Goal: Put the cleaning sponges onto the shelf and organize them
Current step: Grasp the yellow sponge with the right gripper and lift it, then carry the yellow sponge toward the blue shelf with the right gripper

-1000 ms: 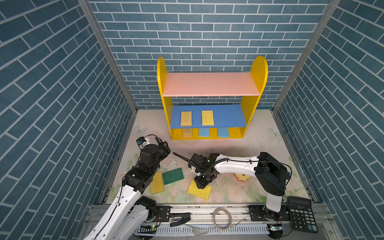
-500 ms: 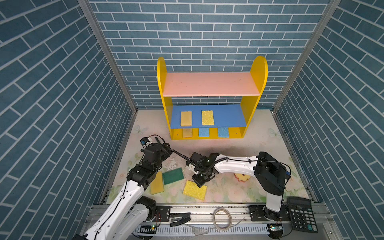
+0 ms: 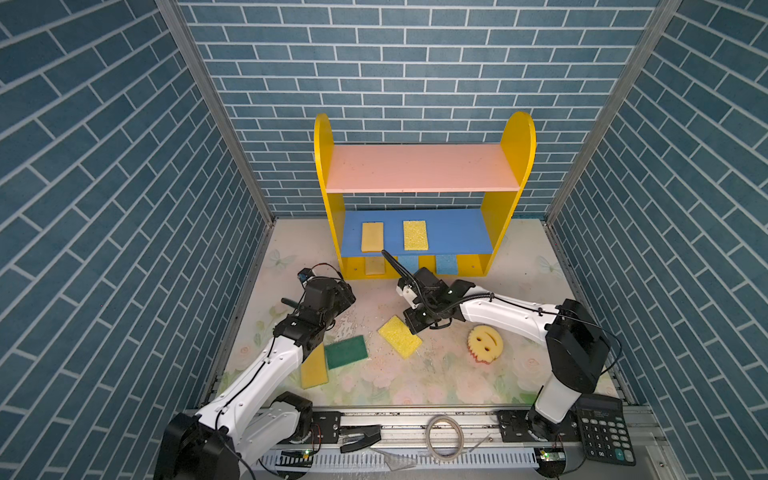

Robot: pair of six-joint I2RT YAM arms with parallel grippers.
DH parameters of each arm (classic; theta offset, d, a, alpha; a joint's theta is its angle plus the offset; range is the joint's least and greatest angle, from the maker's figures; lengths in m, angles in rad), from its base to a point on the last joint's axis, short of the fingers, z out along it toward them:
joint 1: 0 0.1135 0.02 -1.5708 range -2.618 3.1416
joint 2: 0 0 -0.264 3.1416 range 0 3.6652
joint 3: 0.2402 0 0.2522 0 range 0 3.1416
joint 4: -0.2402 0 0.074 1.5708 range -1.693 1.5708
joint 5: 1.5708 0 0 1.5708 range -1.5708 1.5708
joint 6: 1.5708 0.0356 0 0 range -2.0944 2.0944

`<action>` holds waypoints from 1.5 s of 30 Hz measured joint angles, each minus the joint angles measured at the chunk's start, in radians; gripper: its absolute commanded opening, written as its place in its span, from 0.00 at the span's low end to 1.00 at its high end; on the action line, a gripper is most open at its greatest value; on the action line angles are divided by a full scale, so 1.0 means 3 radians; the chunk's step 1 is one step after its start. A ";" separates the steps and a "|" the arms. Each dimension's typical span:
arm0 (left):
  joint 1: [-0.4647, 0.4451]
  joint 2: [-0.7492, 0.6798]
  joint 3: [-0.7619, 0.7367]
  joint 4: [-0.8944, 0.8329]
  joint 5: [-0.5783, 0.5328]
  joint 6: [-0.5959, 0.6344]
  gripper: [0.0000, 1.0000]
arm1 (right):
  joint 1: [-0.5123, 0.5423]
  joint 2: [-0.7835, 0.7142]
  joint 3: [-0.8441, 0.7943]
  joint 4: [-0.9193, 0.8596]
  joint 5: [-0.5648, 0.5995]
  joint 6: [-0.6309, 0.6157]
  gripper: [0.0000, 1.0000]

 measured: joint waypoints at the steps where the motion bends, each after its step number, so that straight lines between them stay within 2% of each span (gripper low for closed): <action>1: 0.0000 0.0028 0.0000 0.0046 0.0029 0.0009 0.70 | -0.0038 -0.0061 -0.0069 0.0042 0.0023 0.0039 0.00; 7: 0.0000 0.0080 0.0000 0.0130 0.0125 0.0052 0.70 | -0.0329 -0.0206 -0.0327 0.0240 0.0114 0.0308 0.02; 11: 0.0000 0.0079 -0.0019 0.0207 0.0155 0.0062 0.64 | -0.0324 -0.0102 -0.0332 0.0295 0.0075 0.0417 0.33; 13: 0.0000 0.0079 -0.0080 0.0277 0.0186 0.0043 0.59 | -0.0272 -0.0046 -0.0346 0.0346 0.0029 0.0468 0.43; 17: -0.0003 0.0130 -0.0181 0.0318 0.0254 0.0005 0.58 | -0.0153 0.0055 -0.0388 0.0453 -0.0078 0.0504 0.48; 20: -0.0018 0.0175 -0.0229 0.0378 0.0271 -0.0023 0.59 | -0.0074 0.0160 -0.0399 0.0551 -0.0144 0.0540 0.44; 25: -0.0025 0.0198 -0.0258 0.0501 0.0251 -0.0090 0.59 | 0.0038 0.0379 -0.0399 0.0660 -0.0182 0.0595 0.07; 27: -0.0025 0.0201 -0.0258 0.0572 0.0226 -0.0104 0.59 | 0.0046 0.0393 -0.0399 0.0690 -0.0178 0.0619 0.00; 32: -0.0025 0.0298 -0.0245 0.0651 0.0193 -0.0097 0.59 | -0.0017 0.0334 -0.0429 0.0740 -0.0127 0.0612 0.00; 36: -0.0025 0.0332 -0.0248 0.0697 0.0156 -0.0092 0.59 | -0.0268 -0.0041 -0.0481 0.0615 -0.0015 0.0546 0.00; 41: -0.0025 0.0354 -0.0278 0.0820 0.0134 -0.0093 0.59 | -0.0674 -0.0712 -0.0404 0.0376 0.0350 0.0280 0.00; 45: -0.0025 0.0357 -0.0305 0.0843 0.0136 -0.0089 0.59 | -0.0973 -0.0908 -0.0173 0.0295 0.0694 0.0114 0.00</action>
